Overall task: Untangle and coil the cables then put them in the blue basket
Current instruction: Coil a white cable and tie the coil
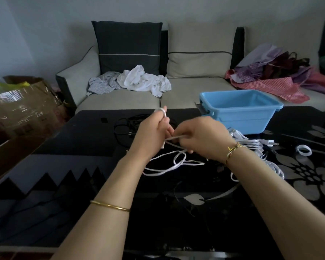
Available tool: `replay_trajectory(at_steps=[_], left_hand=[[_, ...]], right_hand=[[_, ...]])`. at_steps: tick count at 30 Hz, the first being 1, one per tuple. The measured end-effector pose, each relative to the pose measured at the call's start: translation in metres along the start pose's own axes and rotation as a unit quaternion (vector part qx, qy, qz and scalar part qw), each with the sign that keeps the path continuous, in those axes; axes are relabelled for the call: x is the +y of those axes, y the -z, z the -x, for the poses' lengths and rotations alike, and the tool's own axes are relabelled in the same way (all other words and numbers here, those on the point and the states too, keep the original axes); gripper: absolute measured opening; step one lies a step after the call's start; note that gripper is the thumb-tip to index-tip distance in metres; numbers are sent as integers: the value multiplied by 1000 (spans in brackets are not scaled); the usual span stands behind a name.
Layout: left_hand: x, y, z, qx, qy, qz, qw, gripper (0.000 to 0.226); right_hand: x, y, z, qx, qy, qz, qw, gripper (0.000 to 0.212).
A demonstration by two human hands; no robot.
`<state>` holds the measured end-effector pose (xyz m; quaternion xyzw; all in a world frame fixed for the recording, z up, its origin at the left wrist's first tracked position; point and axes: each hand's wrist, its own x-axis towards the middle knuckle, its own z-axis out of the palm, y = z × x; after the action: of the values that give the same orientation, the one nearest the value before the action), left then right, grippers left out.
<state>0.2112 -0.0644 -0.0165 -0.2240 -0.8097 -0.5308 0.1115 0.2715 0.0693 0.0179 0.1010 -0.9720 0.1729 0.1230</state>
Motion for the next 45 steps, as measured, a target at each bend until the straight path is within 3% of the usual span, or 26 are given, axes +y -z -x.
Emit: replay_trajectory(at_steps=[2,4,7,10,16,19,22,23,27,30,33,36,38,40,42,43,45], left_hand=[[-3,-1,0,-67,17,-83,994,30],[-1,1,1,-124,65,-87,986,29],[11,4,3,-193,99,-22,976,39],[18,4,5,-231,69,-106,965,34],[11,5,-1,-132,51,-187,972,32],[7,5,-4,-38,30,-200,979,32],[4,15,-8,44,41,-157,986,31],[4,18,-7,22,43,-159,986,31],[9,11,5,-196,70,-186,960,31],[15,12,7,-253,89,-152,951,30],[17,16,6,-263,116,-53,956,33],[21,15,4,-254,158,167,939,36],[23,16,1,-238,188,371,878,38],[23,22,-4,-213,187,553,783,37],[21,27,-9,-153,167,667,710,35],[20,30,-10,-107,163,696,691,35],[16,32,-13,-16,162,711,684,35]], right_hand=[[10,1,-3,94,-13,37,995,19],[23,0,-7,142,-16,52,988,14],[39,-10,-12,157,-20,1,987,13],[48,-23,-16,156,-31,-16,987,23],[45,-34,-20,45,-74,5,996,31],[40,-37,-19,-12,-81,-181,980,29],[43,-38,-16,-9,-114,-379,918,23],[45,-37,-16,14,-123,-395,910,17],[55,-35,-22,133,-172,-409,886,17],[65,-34,-23,208,-222,-426,852,22],[77,-40,-22,231,-251,-413,844,23],[79,-52,-22,196,-241,-357,881,23],[71,-55,-22,155,-215,-362,894,21],[56,-53,-20,94,-188,-427,879,16],[41,-52,-15,17,-158,-485,860,14],[36,-52,-12,-26,-140,-488,861,16],[29,-50,-6,-112,-106,-463,873,17]])
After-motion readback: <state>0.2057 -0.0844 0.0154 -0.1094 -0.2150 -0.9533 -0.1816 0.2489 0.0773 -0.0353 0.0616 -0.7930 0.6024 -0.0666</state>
